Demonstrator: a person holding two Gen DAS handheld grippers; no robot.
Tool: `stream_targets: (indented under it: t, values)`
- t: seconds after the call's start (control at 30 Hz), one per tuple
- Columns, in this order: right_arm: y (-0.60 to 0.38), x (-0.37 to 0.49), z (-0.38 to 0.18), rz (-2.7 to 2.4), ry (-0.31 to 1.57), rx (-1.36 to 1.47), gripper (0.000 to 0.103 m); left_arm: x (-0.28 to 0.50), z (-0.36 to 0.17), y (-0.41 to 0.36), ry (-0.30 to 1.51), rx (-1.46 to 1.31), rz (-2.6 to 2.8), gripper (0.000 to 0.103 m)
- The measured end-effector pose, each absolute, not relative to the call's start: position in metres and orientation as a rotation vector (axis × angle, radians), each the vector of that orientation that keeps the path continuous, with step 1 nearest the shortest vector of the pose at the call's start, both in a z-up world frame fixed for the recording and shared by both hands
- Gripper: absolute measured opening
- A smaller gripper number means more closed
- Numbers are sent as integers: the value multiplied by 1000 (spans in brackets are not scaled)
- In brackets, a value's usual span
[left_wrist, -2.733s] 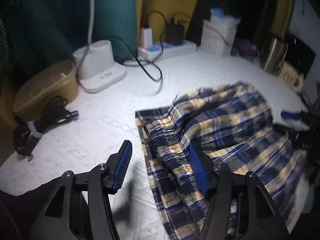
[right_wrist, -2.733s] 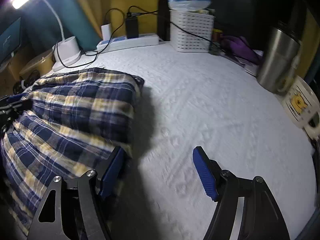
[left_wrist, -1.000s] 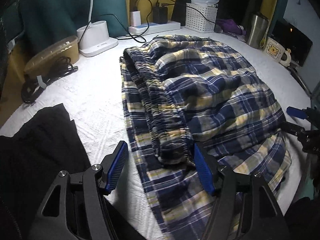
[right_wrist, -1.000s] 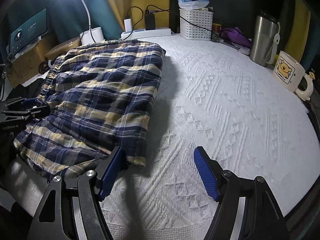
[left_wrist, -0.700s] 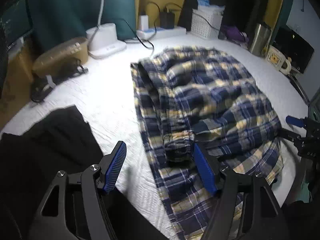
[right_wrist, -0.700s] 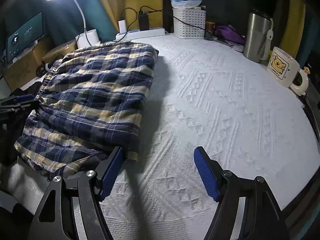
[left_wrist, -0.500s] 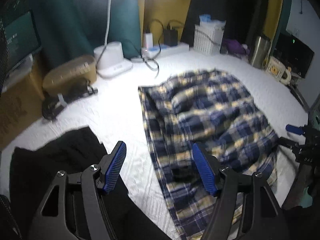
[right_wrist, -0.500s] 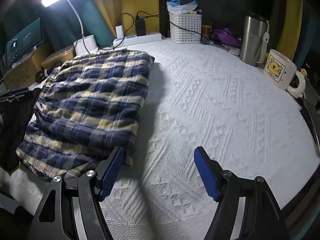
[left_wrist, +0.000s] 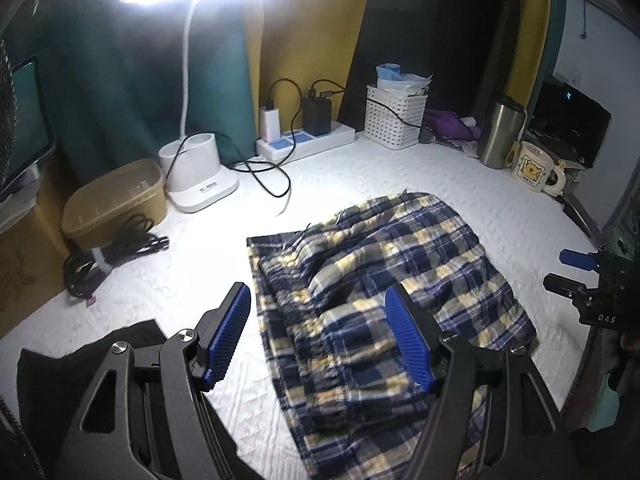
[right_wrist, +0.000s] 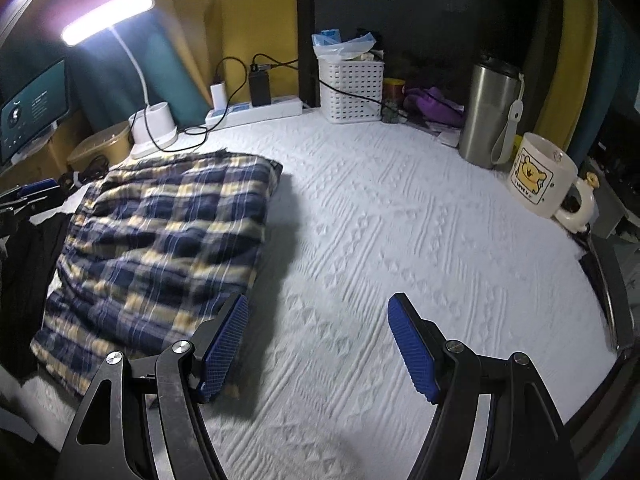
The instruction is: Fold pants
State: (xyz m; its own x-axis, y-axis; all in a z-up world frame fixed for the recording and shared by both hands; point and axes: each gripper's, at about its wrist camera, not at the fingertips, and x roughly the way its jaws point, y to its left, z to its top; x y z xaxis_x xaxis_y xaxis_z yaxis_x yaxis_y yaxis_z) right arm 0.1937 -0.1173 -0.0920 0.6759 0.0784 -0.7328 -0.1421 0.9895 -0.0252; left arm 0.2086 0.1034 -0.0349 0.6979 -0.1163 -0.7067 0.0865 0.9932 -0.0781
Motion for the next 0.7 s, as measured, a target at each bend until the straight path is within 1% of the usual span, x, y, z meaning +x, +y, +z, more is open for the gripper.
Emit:
stream_targets:
  t: [0.33, 0.7]
  values:
    - [-110, 237, -91, 131, 825, -99, 74, 242, -46, 115, 803, -45, -102, 75]
    - [-105, 281, -102, 158, 846, -94, 74, 266, -67, 132, 858, -46, -74, 76]
